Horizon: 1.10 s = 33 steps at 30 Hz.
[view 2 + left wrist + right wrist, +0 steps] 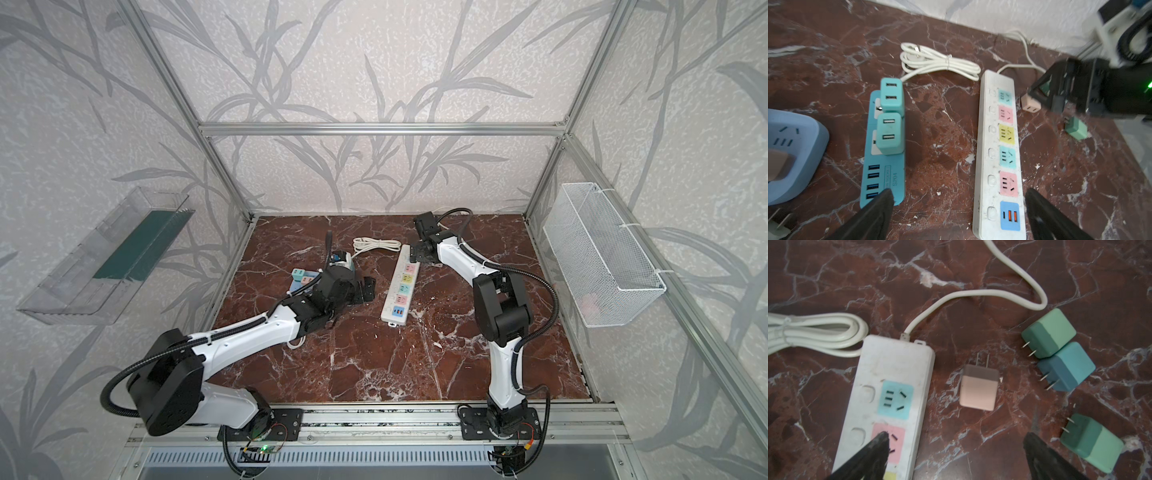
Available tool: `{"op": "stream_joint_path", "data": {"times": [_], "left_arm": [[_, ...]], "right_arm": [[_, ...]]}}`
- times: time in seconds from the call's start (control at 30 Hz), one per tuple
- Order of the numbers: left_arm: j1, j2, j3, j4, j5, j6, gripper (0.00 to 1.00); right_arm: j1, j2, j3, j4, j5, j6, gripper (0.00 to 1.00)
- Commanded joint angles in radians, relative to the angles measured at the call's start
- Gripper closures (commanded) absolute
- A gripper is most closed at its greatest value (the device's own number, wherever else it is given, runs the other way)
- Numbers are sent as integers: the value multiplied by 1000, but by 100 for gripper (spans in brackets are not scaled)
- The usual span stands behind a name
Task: Insert the plug
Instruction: 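Grasp a pink adapter with the right gripper while left gripper hovers over white strip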
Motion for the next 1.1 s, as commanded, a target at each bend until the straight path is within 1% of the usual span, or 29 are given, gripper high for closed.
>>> {"op": "stream_joint_path", "data": {"times": [0.0,0.1,0.17,0.23,0.37,0.57,0.67,0.73,0.8,0.87,1.07], "left_arm": [[-25,102,81,-140,50,70,1],[-51,195,171,-200,81,104,1],[-71,244,225,-239,81,121,1],[-85,280,256,-246,80,129,1],[-101,357,324,-276,98,130,1],[-116,432,379,-295,126,129,1],[-119,463,396,-305,128,127,1],[-120,478,405,-309,137,125,1],[-122,489,410,-309,153,122,1],[-128,499,416,-307,161,118,3],[-158,505,419,-309,164,98,10]], "right_arm": [[-29,81,67,-49,-69,-15,2],[-53,120,105,-66,-82,-10,4],[-68,135,111,-59,-105,1,7],[-77,148,110,-48,-137,1,10],[-86,176,109,-49,-149,7,16],[-98,212,121,-59,-166,-8,29],[-105,218,114,-56,-168,-13,33],[-107,216,111,-58,-170,-20,37],[-107,200,93,-48,-173,-32,42],[-107,165,47,-10,-183,-48,49],[-107,15,-93,46,-164,-62,56]]}}
